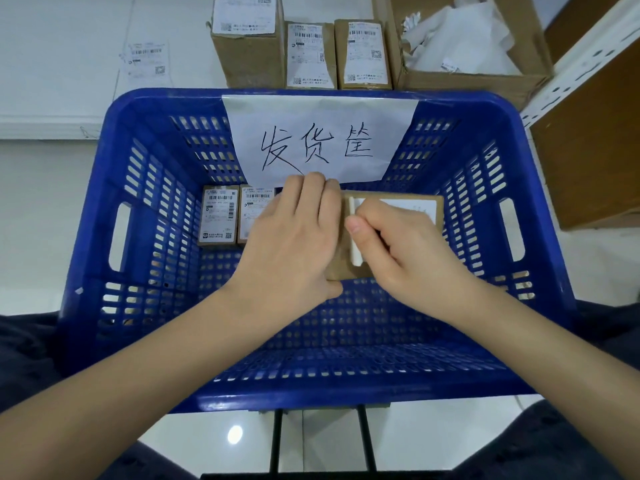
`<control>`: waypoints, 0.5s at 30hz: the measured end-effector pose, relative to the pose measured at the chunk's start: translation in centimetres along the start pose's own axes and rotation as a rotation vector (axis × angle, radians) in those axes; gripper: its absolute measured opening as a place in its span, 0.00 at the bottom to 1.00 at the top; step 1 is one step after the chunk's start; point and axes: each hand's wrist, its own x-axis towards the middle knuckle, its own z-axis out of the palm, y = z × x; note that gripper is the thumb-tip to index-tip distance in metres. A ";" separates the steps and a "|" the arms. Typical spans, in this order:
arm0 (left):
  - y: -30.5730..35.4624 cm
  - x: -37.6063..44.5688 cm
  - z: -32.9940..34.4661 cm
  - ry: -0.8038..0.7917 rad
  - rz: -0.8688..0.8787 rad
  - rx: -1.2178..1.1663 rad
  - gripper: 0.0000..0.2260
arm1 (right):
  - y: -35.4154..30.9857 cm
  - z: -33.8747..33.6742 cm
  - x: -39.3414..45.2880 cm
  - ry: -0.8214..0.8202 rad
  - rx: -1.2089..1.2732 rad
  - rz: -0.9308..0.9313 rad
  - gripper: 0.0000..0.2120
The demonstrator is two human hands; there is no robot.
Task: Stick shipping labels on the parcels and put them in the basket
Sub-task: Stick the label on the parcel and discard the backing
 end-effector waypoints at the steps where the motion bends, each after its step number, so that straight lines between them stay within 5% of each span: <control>1: -0.1 -0.1 0.1 0.000 0.005 0.031 0.43 | 0.0 0.1 0.0 -0.007 0.006 -0.001 0.13; 15: -1.7 0.8 -0.3 0.056 0.089 0.035 0.42 | 0.5 -2.6 0.3 0.024 -0.038 0.054 0.14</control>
